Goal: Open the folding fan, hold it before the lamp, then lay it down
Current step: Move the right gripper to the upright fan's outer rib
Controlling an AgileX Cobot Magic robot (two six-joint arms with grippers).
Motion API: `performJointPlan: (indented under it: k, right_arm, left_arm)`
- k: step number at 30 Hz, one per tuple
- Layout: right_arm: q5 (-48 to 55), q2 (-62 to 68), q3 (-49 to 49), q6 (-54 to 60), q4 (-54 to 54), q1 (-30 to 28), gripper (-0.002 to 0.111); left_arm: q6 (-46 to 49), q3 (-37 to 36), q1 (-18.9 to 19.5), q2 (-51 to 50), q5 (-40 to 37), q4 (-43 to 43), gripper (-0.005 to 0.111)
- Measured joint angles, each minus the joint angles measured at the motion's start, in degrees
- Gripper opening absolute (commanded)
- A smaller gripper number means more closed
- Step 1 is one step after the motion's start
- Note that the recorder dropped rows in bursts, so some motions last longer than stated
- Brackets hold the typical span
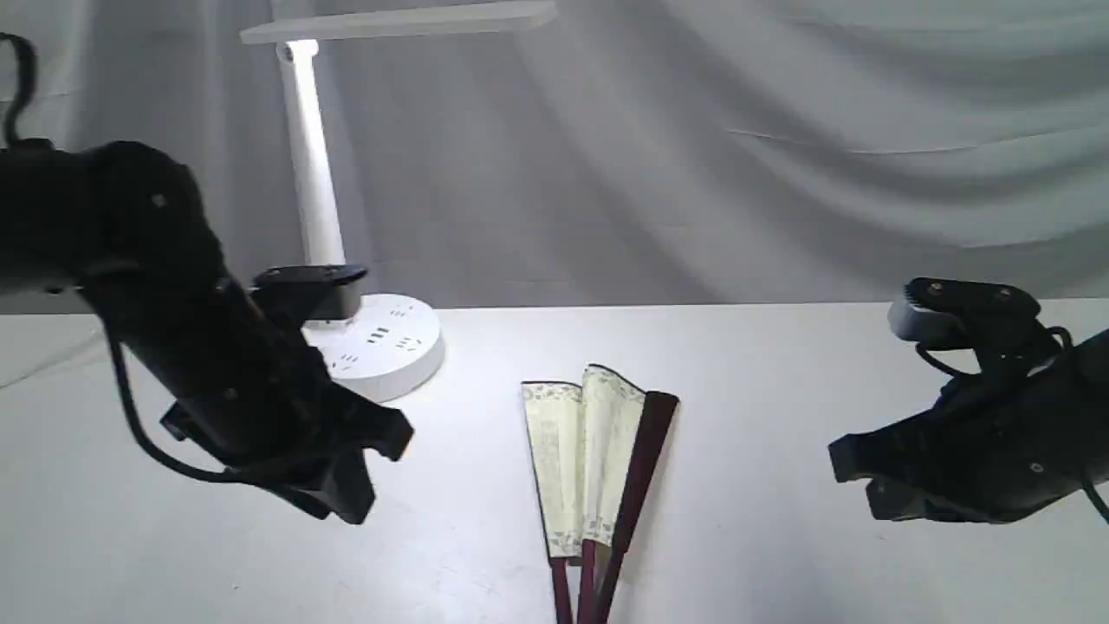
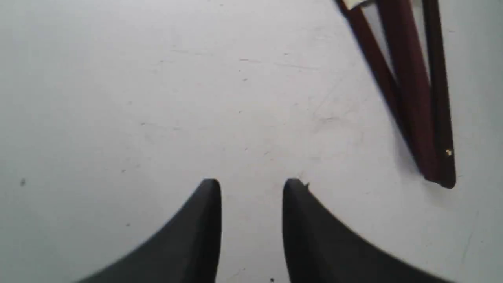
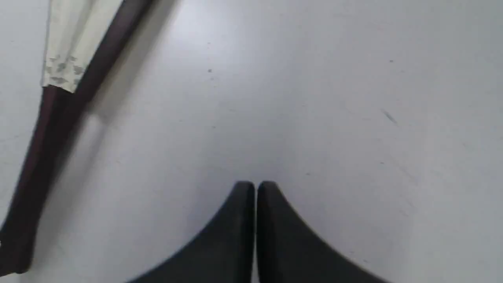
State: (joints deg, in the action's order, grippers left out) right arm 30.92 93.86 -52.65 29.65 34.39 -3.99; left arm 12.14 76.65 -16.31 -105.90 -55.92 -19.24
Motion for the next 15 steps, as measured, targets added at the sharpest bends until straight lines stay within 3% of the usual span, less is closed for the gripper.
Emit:
performJointPlan:
  k: [8,15]
  right_arm:
    - [5.4,7.1,-1.1,15.9,24.3,0.0,0.036]
    - [5.8,14.4,-1.1,27.3,43.8,0.0,0.037]
  left_arm:
    - [0.0,-6.0,7.3,4.4,1.4,-0.2,0.028]
    - [0.0,-6.8,8.2,4.4,1.4,-0.6,0.028]
